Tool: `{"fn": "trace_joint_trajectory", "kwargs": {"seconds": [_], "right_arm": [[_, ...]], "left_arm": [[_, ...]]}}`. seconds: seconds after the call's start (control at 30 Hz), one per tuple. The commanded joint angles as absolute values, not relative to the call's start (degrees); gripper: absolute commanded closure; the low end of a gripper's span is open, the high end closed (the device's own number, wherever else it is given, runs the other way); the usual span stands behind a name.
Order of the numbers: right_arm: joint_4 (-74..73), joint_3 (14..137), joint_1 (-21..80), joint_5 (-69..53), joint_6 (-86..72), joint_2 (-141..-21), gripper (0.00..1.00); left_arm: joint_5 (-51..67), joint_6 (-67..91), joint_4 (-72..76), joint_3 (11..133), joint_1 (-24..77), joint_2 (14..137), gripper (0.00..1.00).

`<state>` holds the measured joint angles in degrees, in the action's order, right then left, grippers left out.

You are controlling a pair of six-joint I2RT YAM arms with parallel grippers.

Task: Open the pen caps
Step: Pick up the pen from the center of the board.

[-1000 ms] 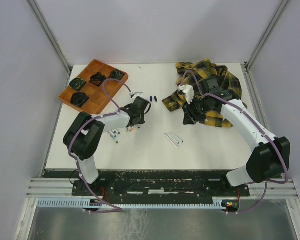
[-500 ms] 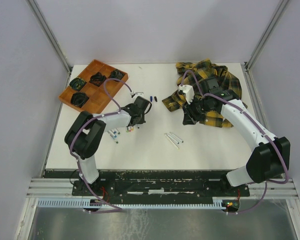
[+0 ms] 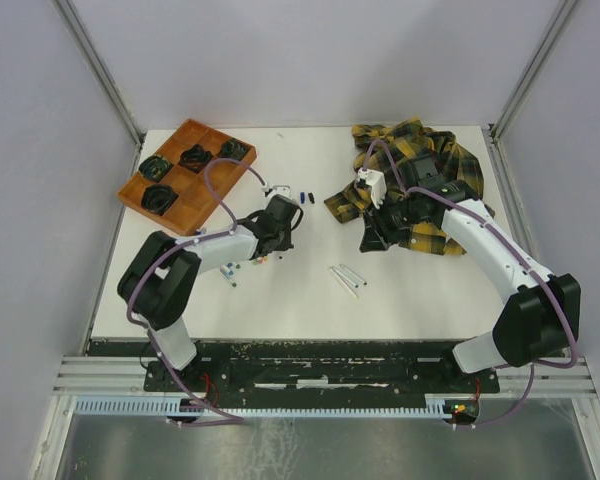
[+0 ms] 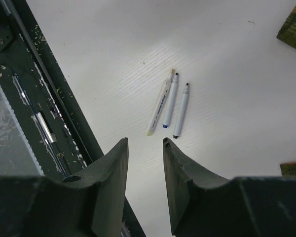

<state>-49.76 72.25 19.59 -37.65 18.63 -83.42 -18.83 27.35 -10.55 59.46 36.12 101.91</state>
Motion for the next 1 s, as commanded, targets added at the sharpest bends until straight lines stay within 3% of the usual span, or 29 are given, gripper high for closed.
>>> {"fn": "trace_joint_trajectory", "kwargs": {"seconds": [0.0, 0.57, 0.97], "right_arm": [[-45.8, 71.1, 19.4, -45.0, 15.7, -80.8, 0.58], [-27.1, 63.3, 19.4, -64.2, -1.9, -74.0, 0.58], [-12.5, 58.8, 19.4, -70.0, -14.4, -74.3, 0.58]], "left_arm": [[-16.8, 28.7, -5.8, 56.1, 37.5, 92.4, 0.97], [-2.5, 40.5, 35.9, 24.7, 39.7, 58.0, 0.97], [-4.3, 47.4, 59.7, 13.7, 42.6, 53.3, 0.97]]}}
